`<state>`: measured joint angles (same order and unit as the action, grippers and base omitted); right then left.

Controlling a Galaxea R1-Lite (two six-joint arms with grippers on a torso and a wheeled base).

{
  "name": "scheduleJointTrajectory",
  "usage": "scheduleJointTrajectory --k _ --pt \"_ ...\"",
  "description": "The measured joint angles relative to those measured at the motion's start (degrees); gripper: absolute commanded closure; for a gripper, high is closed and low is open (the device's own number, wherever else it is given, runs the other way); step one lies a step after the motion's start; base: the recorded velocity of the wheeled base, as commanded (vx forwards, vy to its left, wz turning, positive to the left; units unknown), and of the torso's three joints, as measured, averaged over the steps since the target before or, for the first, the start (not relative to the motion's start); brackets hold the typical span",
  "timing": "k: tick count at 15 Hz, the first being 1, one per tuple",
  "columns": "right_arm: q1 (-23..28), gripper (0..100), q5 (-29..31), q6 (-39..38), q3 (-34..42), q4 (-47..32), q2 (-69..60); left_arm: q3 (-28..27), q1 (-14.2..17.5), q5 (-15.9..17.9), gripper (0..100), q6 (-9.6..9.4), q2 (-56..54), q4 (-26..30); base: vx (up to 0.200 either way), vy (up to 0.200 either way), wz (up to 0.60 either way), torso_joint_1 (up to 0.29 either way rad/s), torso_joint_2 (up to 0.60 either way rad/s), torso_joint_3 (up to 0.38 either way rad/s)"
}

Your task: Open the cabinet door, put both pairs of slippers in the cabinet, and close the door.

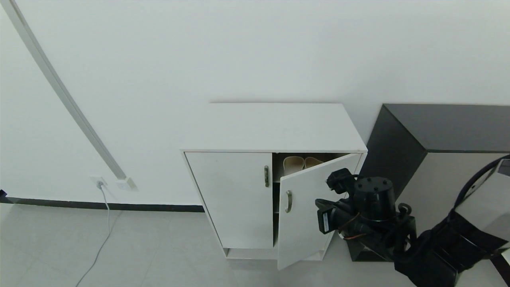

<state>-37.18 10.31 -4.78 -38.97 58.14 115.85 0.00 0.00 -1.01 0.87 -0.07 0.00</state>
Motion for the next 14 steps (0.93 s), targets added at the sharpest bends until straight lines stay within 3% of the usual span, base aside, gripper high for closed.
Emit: scheduleJointTrajectory --k 14 --pt "4.96 100 0.13 0.38 -14.08 -0.33 12.13 0.0 0.0 -0.1 100 0.09 0.0 0.0 0.0 0.0 0.0 0.0 0.0 0.0"
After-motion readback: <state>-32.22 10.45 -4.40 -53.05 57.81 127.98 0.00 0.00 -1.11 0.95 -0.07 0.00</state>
